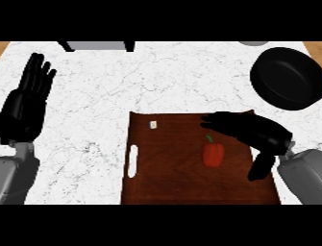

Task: Pick the bell pepper from the tray and place it in the pot

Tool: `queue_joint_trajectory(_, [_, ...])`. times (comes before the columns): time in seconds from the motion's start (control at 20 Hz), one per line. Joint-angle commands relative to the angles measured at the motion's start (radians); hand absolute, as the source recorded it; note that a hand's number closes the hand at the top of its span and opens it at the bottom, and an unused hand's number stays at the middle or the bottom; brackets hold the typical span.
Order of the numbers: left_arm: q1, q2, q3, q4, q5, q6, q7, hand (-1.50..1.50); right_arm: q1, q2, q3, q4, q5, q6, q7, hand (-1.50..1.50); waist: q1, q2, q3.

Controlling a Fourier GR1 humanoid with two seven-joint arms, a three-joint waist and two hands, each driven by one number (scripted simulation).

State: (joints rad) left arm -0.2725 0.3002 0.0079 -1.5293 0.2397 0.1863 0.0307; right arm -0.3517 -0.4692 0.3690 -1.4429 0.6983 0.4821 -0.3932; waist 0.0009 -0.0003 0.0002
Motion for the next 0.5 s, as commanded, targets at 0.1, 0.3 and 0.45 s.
queue_joint_trajectory(0.1, [-0.004,-0.005,0.047,0.045,0.001,-0.056,-0.041,0.00,0.108,0.048,0.018,-0.044,0.122,-0.075,0.027,-1.50,-0.005,0.000,0.000])
queue_joint_trajectory(0.3, [-0.006,-0.072,0.000,0.073,-0.061,-0.016,-0.070,0.00,0.082,0.113,0.039,0.069,0.209,-0.128,0.045,-1.50,-0.002,0.001,0.000])
queue_joint_trajectory(0.45, [-0.018,-0.022,0.070,0.019,-0.009,-0.073,0.007,0.00,-0.027,0.166,-0.019,0.154,0.209,-0.068,0.035,-1.50,0.003,0.001,0.000])
